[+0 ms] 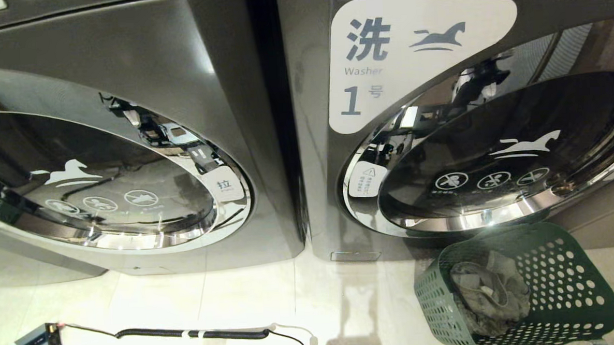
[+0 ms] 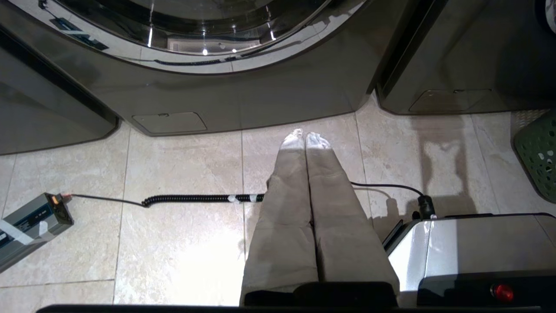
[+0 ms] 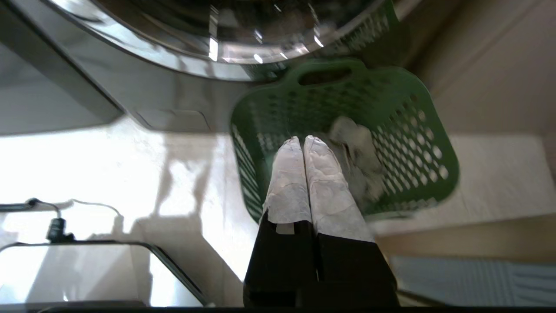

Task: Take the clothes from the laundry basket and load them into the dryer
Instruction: Take the clothes out of the basket

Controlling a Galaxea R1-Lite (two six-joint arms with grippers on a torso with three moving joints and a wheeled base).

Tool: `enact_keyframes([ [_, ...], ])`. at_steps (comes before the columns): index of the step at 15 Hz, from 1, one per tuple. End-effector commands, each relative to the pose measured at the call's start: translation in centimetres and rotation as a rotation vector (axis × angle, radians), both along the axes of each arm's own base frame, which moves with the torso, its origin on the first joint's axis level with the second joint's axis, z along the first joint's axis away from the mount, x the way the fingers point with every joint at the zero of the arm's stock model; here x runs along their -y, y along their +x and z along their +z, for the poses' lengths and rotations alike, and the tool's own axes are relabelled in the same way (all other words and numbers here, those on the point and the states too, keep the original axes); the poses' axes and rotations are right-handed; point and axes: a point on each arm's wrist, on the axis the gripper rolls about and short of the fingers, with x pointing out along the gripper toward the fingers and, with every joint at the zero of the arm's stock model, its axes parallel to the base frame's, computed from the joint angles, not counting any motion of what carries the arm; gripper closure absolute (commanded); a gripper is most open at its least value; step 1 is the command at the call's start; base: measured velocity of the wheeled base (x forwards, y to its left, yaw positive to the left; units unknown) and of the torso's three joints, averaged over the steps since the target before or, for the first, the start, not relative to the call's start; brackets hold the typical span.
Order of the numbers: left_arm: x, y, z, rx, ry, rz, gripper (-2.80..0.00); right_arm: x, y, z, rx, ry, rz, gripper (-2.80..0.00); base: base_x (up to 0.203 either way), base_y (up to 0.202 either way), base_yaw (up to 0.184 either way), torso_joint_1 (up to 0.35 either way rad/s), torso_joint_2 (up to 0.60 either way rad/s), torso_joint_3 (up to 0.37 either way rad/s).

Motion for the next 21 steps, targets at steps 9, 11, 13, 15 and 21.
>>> enact_keyframes([
  [9,0.0,0.0,0.0,0.006,-0.067,0.025,0.00,1.4,12.6,1.8,-0.727,0.124,-0.520,0.00,0.000,0.000,0.000,0.001,0.00,-0.035],
  [11,0.0,0.0,0.0,0.006,-0.067,0.025,0.00,1.5,14.6,0.7,-0.804,0.158,-0.560,0.00,0.000,0.000,0.000,0.000,0.00,0.000],
  [13,0.0,0.0,0.0,0.006,-0.067,0.025,0.00,1.7,16.7,-0.1,-0.835,0.182,-0.578,0.00,0.000,0.000,0.000,0.000,0.00,0.000],
  [15,0.0,0.0,0.0,0.006,-0.067,0.025,0.00,2.0,18.5,-1.4,-0.898,0.196,-0.593,-2.80,0.000,0.000,0.000,0.000,0.00,0.000],
  [21,0.0,0.0,0.0,0.006,-0.067,0.025,0.00,4.9,27.9,-6.4,-0.953,0.268,-0.565,-2.80,0.000,0.000,0.000,0.000,0.00,0.000],
])
